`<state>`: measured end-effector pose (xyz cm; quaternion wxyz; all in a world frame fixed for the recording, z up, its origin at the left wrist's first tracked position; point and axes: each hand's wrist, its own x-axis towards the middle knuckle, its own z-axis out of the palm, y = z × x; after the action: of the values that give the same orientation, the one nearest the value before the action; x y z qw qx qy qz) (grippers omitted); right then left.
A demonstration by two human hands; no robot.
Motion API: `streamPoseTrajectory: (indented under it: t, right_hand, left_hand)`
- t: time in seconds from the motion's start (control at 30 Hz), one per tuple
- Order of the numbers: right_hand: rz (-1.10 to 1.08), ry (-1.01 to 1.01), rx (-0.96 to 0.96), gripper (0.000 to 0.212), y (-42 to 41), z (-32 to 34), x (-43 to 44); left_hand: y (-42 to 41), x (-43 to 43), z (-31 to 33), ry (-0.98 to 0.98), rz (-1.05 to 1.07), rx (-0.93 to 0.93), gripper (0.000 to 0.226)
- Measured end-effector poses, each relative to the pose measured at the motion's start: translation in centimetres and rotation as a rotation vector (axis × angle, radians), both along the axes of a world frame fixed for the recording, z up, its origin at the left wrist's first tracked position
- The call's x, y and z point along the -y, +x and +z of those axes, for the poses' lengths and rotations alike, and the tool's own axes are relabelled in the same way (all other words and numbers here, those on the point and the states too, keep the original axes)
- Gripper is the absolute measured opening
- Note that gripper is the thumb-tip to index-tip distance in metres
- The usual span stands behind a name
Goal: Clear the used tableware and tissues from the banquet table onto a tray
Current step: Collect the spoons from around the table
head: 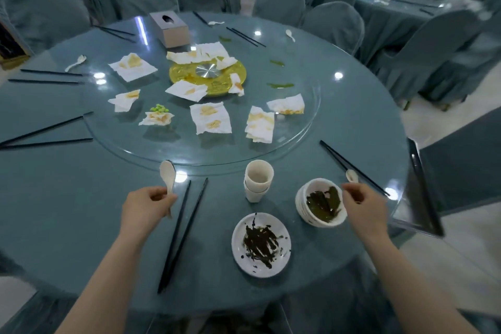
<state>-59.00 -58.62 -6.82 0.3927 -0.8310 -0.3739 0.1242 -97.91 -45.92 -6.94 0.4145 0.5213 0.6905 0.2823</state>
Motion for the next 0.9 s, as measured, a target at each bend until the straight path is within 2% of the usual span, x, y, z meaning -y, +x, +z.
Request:
streamPoseTrajectory:
  t: [0.07,0.17,0.3,0.5,0.67,0.77,0.9]
  right_hand:
    - [-0.012,-0.026,-0.039,0.014,2.1,-1.1,0.7]
    - [-0.045,-0.106,-0.067,0.02,5.3,-3.4,1.2]
    - [-0.045,-0.229,-0.085,0.026,9.2,-6.1,1.0]
    - [-0.026,-0.35,-0.038,0.021,15.0,-7.6,-2.5]
    - [0.003,-0.496,-0.01,0.016,15.7,-8.9,-4.1]
    - [0.011,-0.471,-0.039,0.016,15.2,-9.0,-4.3]
    - [0.059,-0.282,-0.153,0.015,13.3,-7.0,-4.9]
  left_hand:
    - [1.6,0.4,0.3,-0.002,-0.023,-0.011,0.006]
    - [3.7,1.5,0.4,-0.039,-0.029,-0.035,0.011]
    - [6.0,2.7,0.3,-0.043,-0.023,-0.068,0.008]
    - [8.0,3.5,0.3,-0.027,0.002,-0.087,0.012]
    - [7.7,3.9,0.7,-0.037,0.046,-0.097,0.009]
    - [7.6,4.3,0.2,-0.033,0.064,-0.103,0.008]
    - [7.8,4.8,-0.2,-0.04,0.073,-0.09,0.008]
